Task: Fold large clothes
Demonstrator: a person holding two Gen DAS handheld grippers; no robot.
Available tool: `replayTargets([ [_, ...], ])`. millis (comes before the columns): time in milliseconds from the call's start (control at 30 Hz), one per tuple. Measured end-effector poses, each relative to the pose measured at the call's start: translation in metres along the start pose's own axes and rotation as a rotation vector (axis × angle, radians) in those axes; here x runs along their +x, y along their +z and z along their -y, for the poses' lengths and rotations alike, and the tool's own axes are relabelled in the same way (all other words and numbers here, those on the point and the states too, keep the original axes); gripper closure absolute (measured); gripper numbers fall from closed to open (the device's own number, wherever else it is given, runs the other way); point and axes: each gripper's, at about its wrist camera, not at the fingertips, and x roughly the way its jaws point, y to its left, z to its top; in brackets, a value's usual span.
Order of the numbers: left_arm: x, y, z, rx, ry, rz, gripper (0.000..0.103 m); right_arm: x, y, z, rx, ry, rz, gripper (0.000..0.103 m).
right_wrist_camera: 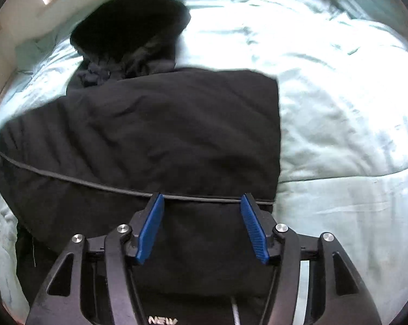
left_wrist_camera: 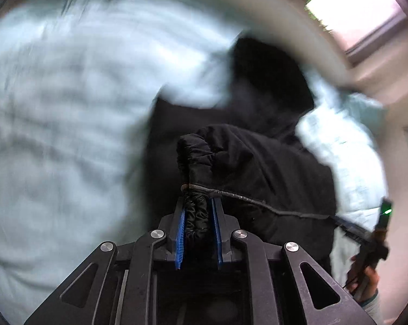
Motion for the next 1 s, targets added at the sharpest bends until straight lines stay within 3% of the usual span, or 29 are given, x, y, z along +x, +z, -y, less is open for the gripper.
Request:
replayTargets([
  [67, 0.033, -0.011, -0.011, -0.005, 0.048, -0.076, 0.085, 0.021, -0.003, -0.008, -0.03, -0.033, -0.025, 0.037],
  [133, 0.045, -0.014, -0.011, 0.016, 0.073, -0.08, 0.081, 0.045, -0.005, -0.024, -0.109, -0.139, -0.051, 0.035],
  [267, 0.035, -0.011, -0.001, 0.051, 0.098, -0.066, 0.079, 0.049, -0.009, -0.031, -0.165, -0.186, -0.036, 0.035],
  [333, 0.013, -0.007, 0.004, 0.056, 0.087, -0.016, 0.07, 0.043, -0.006, -0.029, -0.167, -0.17, -0.06, 0.035],
  [433, -0.027, -0.003, 0.019, 0.088, 0.116, 0.115, 0.069, 0.014, 0.005, -0.027, -0.153, -0.127, -0.026, 0.036],
  [533, -0.044, 0.01, 0.033, 0.075, 0.025, 0.174, 0.068, -0.009, 0.025, -0.03, -0.135, -0.096, 0.07, 0.036],
  [600, -0.036, 0.016, 0.045, 0.093, -0.032, 0.161, 0.067, -0.006, 0.038, -0.031, -0.114, -0.09, 0.083, 0.036],
  [667, -0.009, 0.02, 0.068, 0.144, -0.02, 0.121, 0.067, 0.016, 0.056, -0.033, -0.089, -0.105, 0.071, 0.036],
  [767, 0.05, 0.025, 0.076, 0.163, 0.081, 0.029, 0.067, 0.065, 0.068, -0.025, -0.055, -0.143, -0.029, 0.036],
  [800, 0.071, 0.027, 0.067, 0.138, 0.135, -0.008, 0.077, 0.075, 0.068, -0.021, -0.037, -0.129, -0.042, 0.036],
  [900, 0.082, 0.03, 0.039, 0.026, 0.05, -0.018, 0.087, 0.077, 0.068, -0.014, -0.021, -0.098, -0.031, 0.037],
  [1000, 0.071, 0.032, 0.038, 0.044, 0.015, -0.035, 0.087, 0.072, 0.066, -0.004, -0.047, -0.071, -0.018, 0.035],
])
